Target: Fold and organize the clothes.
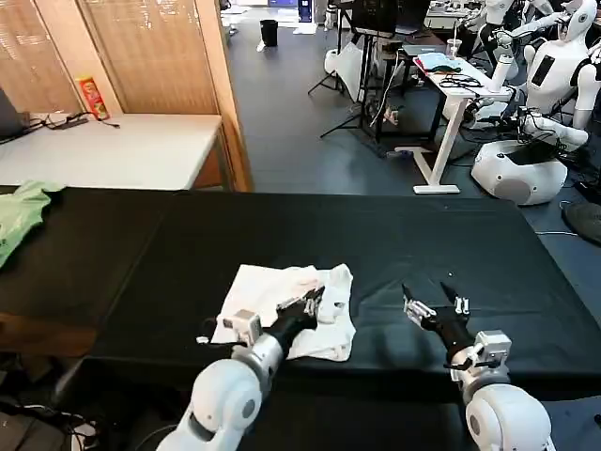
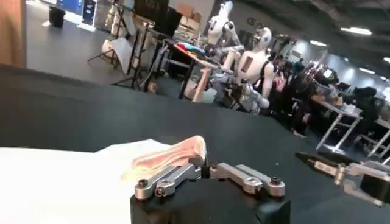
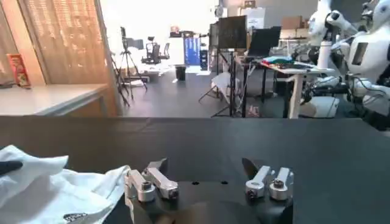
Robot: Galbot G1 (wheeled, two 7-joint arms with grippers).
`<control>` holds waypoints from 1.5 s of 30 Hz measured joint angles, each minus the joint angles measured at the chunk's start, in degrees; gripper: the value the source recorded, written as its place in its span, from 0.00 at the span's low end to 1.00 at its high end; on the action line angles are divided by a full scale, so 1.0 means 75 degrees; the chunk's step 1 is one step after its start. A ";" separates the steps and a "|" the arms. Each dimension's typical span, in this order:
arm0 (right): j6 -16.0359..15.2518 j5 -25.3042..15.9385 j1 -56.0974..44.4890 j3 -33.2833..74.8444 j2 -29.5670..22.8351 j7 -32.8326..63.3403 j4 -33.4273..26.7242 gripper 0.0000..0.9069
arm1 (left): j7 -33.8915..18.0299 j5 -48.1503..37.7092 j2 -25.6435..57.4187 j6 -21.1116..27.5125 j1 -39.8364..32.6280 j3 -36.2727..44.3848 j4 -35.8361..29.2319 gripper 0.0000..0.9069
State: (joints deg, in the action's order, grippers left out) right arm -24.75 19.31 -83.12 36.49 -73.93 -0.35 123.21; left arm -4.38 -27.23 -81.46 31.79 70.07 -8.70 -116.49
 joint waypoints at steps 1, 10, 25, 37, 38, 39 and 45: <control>0.0001 0.0000 0.0003 -0.0007 -0.0004 0.0000 -0.0015 0.97 | 0.0018 0.0052 -0.0025 -0.0034 -0.0011 0.0000 0.0052 0.00; 0.0015 -0.0078 0.0166 -0.0225 -0.0032 -0.0009 -0.0184 0.97 | 0.0080 0.0064 -0.0288 -0.0283 -0.0087 0.0091 0.0535 0.97; -0.0216 0.0063 0.1048 -0.1512 0.0664 -0.0277 -0.0661 0.97 | 0.0459 0.1093 0.0806 -0.1059 -0.0568 -0.0626 -0.0012 0.97; -0.1017 -0.0303 0.2874 -0.3530 0.0500 -0.0107 -0.1757 0.97 | 0.0466 0.1845 0.2088 -0.1272 -0.0091 -0.1610 -0.0041 0.97; -0.1161 -0.0449 0.2997 -0.3631 0.0463 -0.0144 -0.1850 0.97 | 0.0464 0.1859 0.2109 -0.1270 -0.0056 -0.1625 -0.0041 0.97; -0.1256 -0.0585 0.3109 -0.3740 0.0439 -0.0225 -0.1941 0.97 | 0.0460 0.1872 0.2128 -0.1268 -0.0030 -0.1643 -0.0040 0.97; -0.1462 -0.0960 0.3300 -0.4022 0.0397 -0.0537 -0.2042 0.97 | 0.0448 0.1931 0.2188 -0.1258 0.0079 -0.1708 -0.0011 0.97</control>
State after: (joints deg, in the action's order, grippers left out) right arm -35.71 12.11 -58.37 6.32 -70.95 -4.38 107.90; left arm -1.02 -12.75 -65.06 22.36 70.66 -21.51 -116.58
